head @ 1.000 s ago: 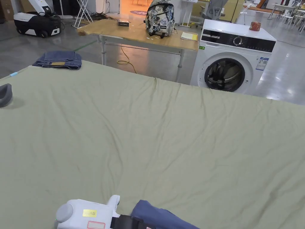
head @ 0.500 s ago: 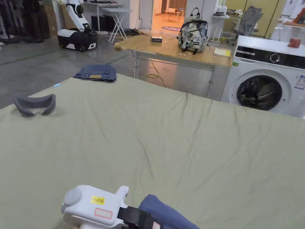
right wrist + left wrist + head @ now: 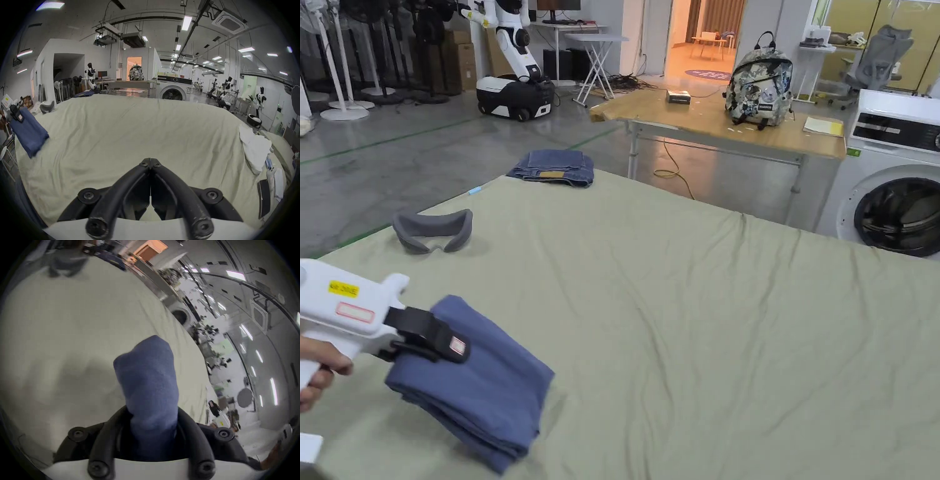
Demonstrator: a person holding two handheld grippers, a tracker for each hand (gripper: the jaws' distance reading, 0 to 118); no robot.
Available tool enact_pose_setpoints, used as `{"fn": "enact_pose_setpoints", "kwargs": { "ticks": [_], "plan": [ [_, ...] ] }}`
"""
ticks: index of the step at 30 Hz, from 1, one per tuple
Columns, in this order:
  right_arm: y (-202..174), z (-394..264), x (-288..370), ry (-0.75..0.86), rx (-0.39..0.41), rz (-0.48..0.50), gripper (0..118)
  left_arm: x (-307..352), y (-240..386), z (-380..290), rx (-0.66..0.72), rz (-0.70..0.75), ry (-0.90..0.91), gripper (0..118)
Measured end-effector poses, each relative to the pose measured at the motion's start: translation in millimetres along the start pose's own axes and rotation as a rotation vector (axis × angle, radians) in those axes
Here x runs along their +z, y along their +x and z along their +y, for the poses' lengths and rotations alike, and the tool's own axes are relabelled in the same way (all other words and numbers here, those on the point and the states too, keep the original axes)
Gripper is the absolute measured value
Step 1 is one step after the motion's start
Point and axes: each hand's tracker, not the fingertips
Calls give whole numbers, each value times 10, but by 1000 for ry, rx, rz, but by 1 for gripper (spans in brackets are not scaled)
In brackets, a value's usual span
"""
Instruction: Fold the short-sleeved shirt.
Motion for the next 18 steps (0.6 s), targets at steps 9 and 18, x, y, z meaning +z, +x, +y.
{"fn": "enact_pose_setpoints", "kwargs": {
  "ticks": [9, 18],
  "plan": [
    [13, -71, -24, -33, 13, -25, 0, 461, -273, 178, 49, 197, 26, 18],
    [-48, -104, -27, -44, 31, -15, 0, 369, -330, 173, -44, 493, 18, 75]
  ]
}}
